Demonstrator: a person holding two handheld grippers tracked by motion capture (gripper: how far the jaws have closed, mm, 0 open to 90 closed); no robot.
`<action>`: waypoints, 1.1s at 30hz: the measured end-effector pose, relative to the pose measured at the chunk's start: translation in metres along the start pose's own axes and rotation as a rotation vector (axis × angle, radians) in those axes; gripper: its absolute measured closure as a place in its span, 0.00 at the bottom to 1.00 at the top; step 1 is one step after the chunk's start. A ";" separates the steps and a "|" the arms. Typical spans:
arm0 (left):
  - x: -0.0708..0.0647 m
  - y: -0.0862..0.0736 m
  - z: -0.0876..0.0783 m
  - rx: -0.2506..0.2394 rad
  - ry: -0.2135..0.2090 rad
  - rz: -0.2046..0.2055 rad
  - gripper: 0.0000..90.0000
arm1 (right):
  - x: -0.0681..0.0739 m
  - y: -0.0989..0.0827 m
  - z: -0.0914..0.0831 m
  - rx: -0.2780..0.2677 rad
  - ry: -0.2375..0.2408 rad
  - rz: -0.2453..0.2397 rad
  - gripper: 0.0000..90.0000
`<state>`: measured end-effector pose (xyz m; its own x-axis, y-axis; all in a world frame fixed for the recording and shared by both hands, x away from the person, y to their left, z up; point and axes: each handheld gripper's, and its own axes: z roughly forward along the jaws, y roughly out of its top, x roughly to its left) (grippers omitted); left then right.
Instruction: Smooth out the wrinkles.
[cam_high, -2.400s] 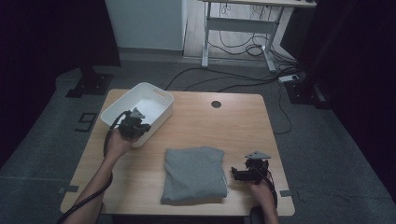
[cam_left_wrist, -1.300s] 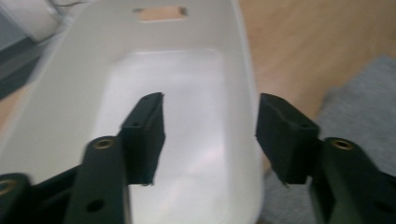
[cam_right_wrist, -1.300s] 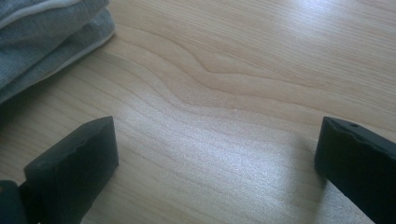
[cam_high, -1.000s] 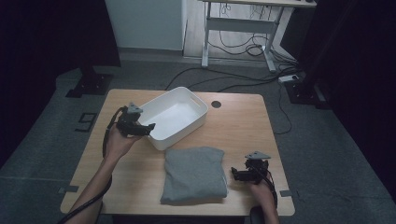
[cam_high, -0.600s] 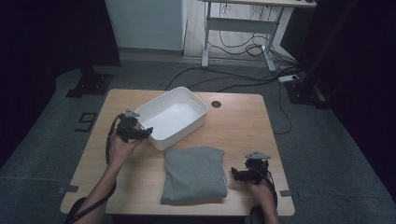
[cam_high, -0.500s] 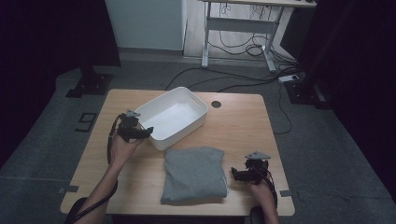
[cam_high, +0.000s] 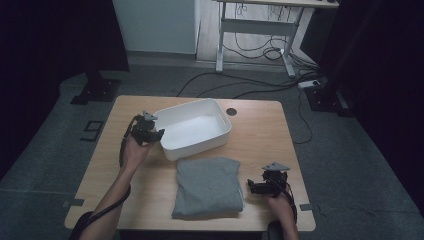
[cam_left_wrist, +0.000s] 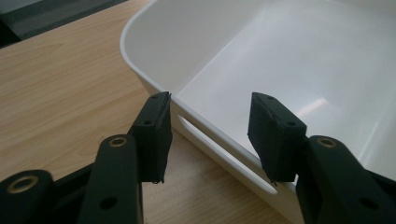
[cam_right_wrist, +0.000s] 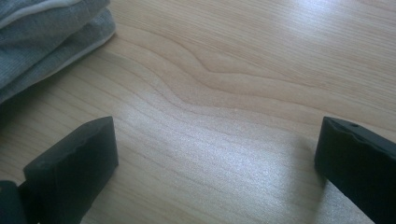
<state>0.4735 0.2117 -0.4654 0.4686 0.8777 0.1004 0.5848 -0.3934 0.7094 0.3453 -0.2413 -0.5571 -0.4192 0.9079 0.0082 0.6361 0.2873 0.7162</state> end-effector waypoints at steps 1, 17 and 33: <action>0.000 0.001 0.001 0.000 -0.005 0.003 0.56 | 0.000 0.000 0.000 0.000 0.000 0.000 0.00; -0.005 0.019 0.020 -0.008 -0.014 0.047 0.66 | 0.000 0.000 0.000 0.000 0.000 0.000 0.00; -0.023 0.020 0.030 0.019 -0.065 0.083 0.67 | 0.000 0.000 0.000 0.000 0.000 0.001 0.00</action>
<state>0.4942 0.1751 -0.4740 0.5576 0.8226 0.1119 0.5547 -0.4694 0.6870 0.3453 -0.2412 -0.5571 -0.4188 0.9080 0.0086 0.6364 0.2868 0.7160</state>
